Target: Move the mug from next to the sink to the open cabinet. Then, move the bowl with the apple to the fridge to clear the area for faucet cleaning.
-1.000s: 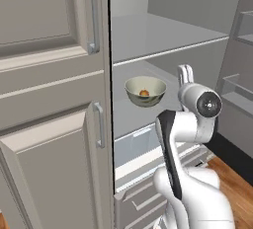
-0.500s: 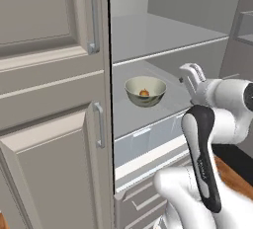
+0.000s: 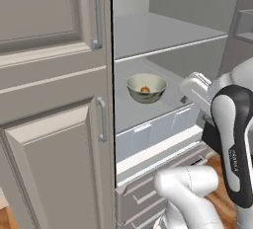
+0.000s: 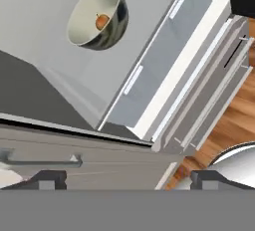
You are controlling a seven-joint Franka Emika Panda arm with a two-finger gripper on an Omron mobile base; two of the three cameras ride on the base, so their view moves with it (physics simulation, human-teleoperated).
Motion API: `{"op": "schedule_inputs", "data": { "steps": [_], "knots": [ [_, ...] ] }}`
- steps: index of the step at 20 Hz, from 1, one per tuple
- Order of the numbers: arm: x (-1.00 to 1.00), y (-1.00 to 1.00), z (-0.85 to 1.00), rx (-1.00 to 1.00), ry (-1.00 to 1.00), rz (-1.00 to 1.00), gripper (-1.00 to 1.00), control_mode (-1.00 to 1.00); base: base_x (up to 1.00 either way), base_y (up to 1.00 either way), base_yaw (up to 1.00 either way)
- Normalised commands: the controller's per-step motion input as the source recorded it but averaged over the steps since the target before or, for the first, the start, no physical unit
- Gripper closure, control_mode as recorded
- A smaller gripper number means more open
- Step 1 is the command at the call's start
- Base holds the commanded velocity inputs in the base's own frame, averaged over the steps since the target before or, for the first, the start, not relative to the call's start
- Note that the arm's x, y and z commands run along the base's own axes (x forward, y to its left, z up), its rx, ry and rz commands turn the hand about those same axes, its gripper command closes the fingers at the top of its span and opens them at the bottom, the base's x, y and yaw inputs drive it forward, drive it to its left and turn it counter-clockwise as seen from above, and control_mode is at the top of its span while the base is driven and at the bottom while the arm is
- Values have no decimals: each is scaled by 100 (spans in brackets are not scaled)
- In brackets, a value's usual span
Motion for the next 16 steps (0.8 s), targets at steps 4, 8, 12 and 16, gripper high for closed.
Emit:
{"op": "schedule_inputs", "data": {
  "steps": [4, 8, 12, 16],
  "knots": [
    [0, 0, 0, 0, 0, 0, -100, 100, -100, 16, 9],
    [0, 0, 0, 0, 0, 0, -100, 100, -100, -3, 0],
    [0, 0, 0, 0, 0, 0, -100, 100, -100, -49, -42],
    [0, 0, 0, 0, 0, 0, -100, 100, -96, -38, -66]
  ]
}}
